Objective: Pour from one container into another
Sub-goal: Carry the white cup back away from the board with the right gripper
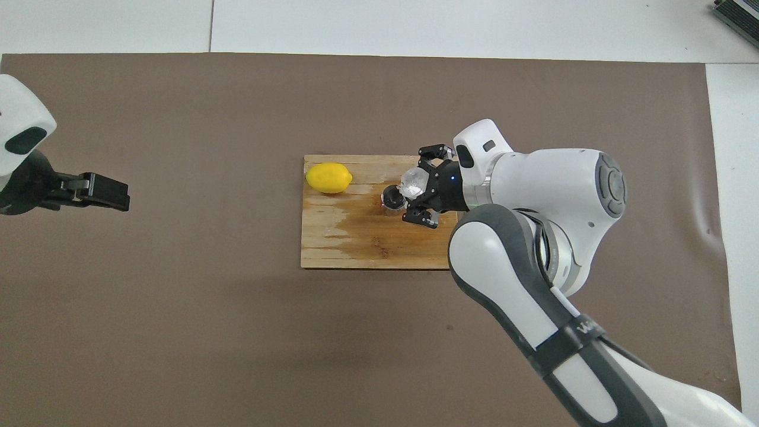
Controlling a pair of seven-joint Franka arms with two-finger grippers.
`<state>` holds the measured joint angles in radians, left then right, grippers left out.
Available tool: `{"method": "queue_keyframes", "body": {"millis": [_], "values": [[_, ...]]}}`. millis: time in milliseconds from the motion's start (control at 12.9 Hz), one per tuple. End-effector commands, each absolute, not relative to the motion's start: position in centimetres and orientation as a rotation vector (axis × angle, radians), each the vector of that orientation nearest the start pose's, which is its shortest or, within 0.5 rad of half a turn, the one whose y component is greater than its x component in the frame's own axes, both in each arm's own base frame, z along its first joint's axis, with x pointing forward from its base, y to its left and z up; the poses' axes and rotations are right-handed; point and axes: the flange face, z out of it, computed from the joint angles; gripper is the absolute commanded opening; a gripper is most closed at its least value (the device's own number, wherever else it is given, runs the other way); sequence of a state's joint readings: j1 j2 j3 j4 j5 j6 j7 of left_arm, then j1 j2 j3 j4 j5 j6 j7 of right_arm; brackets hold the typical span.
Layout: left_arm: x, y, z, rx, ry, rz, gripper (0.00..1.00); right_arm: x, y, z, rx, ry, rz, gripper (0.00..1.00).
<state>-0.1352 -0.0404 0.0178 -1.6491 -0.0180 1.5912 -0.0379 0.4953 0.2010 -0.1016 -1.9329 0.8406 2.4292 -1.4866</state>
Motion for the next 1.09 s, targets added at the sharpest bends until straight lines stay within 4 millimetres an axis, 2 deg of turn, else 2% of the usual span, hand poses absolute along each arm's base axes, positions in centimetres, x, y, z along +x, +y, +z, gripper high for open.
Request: {"method": "queue_keyframes", "body": {"millis": [0, 233, 389, 622, 777, 1011], "values": [[53.7, -6.1, 61.1, -3.139, 0.128, 0.041, 1.00, 57.5, 21.9, 42.0, -2.052, -1.601, -0.866, 0.01], [53.7, -6.1, 61.1, -3.139, 0.128, 0.041, 1.00, 58.7, 16.4, 41.9, -1.978, -1.596, -0.929, 0.01], [53.7, -6.1, 61.1, -3.139, 0.128, 0.041, 1.00, 58.8, 11.5, 41.5, -1.918, -1.616, -0.923, 0.01], [53.7, -6.1, 61.1, -3.139, 0.128, 0.043, 1.00, 58.2, 4.1, 39.2, -1.819, -1.667, -0.954, 0.01], [53.7, -6.1, 61.1, -3.139, 0.128, 0.043, 1.00, 57.3, 0.7, 37.1, -1.782, -1.650, -0.992, 0.01], [53.7, -6.1, 61.1, -3.139, 0.128, 0.041, 1.00, 56.9, -1.7, 33.8, -1.765, -1.624, -1.026, 0.01]]}}
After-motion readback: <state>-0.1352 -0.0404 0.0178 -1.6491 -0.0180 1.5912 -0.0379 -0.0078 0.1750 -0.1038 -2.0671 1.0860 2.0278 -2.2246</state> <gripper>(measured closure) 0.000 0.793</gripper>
